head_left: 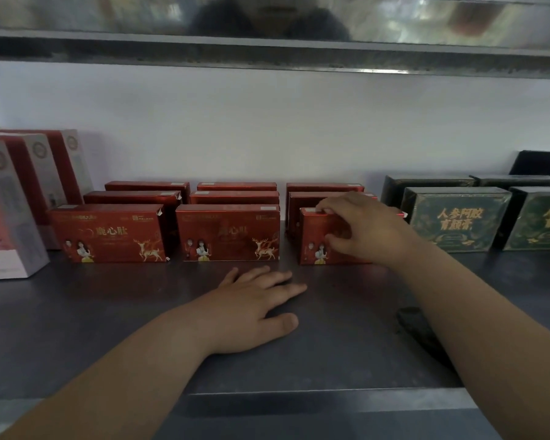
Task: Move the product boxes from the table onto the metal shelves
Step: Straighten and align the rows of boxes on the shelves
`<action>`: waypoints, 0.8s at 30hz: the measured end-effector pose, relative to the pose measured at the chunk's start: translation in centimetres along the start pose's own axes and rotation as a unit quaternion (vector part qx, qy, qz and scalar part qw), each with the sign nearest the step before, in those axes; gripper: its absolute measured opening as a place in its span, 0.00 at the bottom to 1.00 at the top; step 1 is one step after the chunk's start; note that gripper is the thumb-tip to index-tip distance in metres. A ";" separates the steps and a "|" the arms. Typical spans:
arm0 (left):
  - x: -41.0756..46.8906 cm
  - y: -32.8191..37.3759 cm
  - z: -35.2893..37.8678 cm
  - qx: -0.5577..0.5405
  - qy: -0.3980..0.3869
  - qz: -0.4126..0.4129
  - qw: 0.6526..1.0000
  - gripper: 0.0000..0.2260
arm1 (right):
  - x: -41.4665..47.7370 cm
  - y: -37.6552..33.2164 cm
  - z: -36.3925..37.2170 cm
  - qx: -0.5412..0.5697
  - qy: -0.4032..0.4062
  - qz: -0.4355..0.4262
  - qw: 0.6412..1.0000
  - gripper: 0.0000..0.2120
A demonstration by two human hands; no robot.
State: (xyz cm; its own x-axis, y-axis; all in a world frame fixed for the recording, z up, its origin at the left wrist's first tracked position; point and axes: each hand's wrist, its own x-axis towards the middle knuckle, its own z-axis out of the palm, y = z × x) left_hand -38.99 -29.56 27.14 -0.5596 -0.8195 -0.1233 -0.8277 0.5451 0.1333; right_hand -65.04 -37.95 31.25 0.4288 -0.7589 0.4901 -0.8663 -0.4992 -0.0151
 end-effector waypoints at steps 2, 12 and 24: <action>-0.1 0.1 -0.1 0.002 -0.002 -0.002 1.000 0.26 | 0.1 -0.3 0.9 -0.012 0.022 0.002 1.000 0.28; -0.1 0.2 -0.1 0.004 -0.008 -0.008 1.000 0.26 | 0.6 -1.4 1.7 -0.065 0.044 0.013 0.997 0.28; 0.0 -0.1 -0.2 -0.009 -0.010 -0.006 1.000 0.26 | 0.7 -1.2 1.8 -0.049 0.047 0.006 0.998 0.27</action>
State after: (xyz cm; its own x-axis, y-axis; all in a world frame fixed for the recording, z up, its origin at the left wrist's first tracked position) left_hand -38.92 -29.67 27.32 -0.5511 -0.8219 -0.1440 -0.8332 0.5325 0.1494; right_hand -63.26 -38.61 30.00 0.3960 -0.7201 0.5698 -0.8942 -0.4434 0.0611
